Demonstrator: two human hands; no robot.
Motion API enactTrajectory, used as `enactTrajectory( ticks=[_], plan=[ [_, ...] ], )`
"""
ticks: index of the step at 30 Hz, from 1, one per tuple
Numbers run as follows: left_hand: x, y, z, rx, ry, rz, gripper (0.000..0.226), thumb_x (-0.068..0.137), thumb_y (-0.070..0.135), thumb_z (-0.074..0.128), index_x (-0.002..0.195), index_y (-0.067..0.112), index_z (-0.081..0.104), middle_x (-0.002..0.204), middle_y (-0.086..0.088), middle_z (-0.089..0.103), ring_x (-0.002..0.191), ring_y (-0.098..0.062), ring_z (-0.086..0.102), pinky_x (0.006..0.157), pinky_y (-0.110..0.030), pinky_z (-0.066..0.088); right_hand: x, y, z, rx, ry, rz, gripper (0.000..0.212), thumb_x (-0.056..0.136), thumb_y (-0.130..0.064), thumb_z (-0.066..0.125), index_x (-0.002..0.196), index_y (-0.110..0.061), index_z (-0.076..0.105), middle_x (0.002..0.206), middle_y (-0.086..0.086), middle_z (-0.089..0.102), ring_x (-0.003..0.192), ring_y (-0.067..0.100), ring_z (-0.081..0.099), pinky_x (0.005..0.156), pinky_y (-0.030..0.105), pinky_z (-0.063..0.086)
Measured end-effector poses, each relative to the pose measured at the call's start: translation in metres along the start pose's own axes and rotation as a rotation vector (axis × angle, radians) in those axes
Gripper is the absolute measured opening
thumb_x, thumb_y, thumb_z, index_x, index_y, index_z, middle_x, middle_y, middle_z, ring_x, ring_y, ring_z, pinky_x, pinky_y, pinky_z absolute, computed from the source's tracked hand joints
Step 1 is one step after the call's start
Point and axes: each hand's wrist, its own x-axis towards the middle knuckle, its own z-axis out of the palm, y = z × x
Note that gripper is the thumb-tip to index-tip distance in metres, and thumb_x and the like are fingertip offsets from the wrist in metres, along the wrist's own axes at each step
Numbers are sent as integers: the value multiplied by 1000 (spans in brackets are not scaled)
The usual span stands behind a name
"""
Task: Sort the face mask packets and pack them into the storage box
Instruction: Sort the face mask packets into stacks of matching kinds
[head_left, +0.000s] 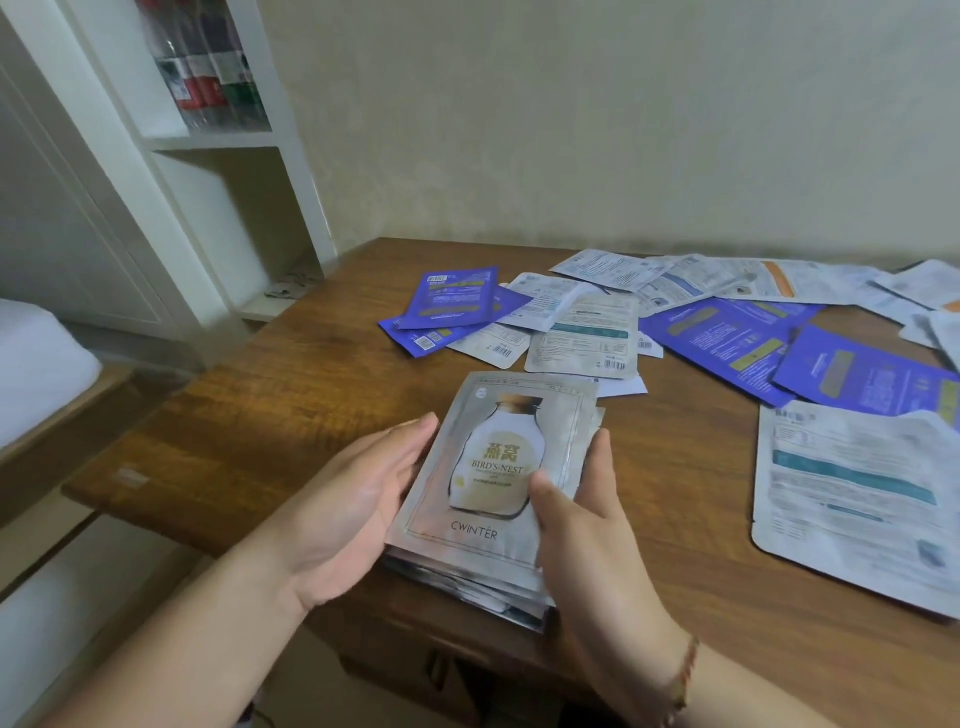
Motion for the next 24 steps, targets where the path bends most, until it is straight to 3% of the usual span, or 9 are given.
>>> enactTrajectory(
  ticks=[1,2,3,5,8,11,14,17,24],
  plan=[
    [-1,-2,-3,12,23,20,29,83,46,55,94,35,79,108,19,73,105,8,64,89,-22,47,-1,-3,-2,-7,-6,-4,89,61,-65,58,136,-67,9,154,-27,26,142,10,32,114,51,31],
    [-4,-3,-8,43,24,44,41,78,55,64,113,35,71,120,19,68,112,8,60,96,-23,46,-1,-8,-7,-36,-9,-26,91,63,-67,61,139,-64,11,155,-26,25,143,9,30,116,49,30],
    [-7,-7,-13,137,36,102,69,69,67,72,130,38,57,136,20,58,123,8,52,106,-26,41,2,-17,-13,-102,3,-75,91,67,-66,61,143,-57,13,156,-25,21,144,7,26,118,45,26],
    [-15,-13,-20,602,100,344,99,62,80,68,147,41,36,156,21,33,141,3,32,114,-35,30,20,-43,-28,-342,105,-220,72,85,-52,60,148,-37,29,158,-20,17,145,3,17,119,34,20],
    [-21,-16,-11,1298,42,891,90,74,75,64,147,29,39,161,3,26,148,-20,28,112,-45,36,58,-84,-42,-764,90,-446,41,95,-39,55,132,-22,56,141,-6,51,129,8,45,108,29,37],
    [-11,-20,5,1638,-140,1216,70,85,70,58,140,28,48,154,-3,39,143,-28,37,108,-57,38,86,-100,-31,-1086,-197,-305,42,99,-43,45,117,-11,67,118,2,67,107,19,61,89,31,47],
    [2,-22,17,1774,-228,1233,58,92,66,50,137,30,54,146,-1,52,138,-26,44,105,-56,42,98,-96,-22,-1201,-309,-189,51,104,-40,33,91,-1,64,100,13,66,93,26,59,79,34,44],
    [9,-23,22,1874,-262,1198,50,94,64,46,128,30,61,134,2,61,133,-26,50,106,-54,41,100,-87,-23,-1233,-291,-179,47,104,-36,32,73,-9,53,92,11,60,85,24,52,74,30,36],
    [13,-27,26,1862,-293,1322,30,97,48,51,86,26,67,105,3,68,118,-27,59,100,-50,46,96,-79,-24,-1230,-303,-218,39,102,-27,35,73,-7,50,83,12,57,78,26,50,68,31,35]
  ],
)
